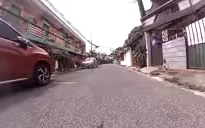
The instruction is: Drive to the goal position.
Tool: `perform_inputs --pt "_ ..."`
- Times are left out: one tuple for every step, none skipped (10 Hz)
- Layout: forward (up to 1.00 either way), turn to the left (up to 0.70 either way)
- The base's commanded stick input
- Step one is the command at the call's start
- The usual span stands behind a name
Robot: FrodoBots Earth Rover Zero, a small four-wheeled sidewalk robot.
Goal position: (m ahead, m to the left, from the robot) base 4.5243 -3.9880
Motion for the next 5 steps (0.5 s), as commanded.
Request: perform_inputs --pt "0.50 0.06" --pt "0.50 0.06" --pt "0.50 0.06" --pt "0.50 0.06" --pt "0.50 0.06"
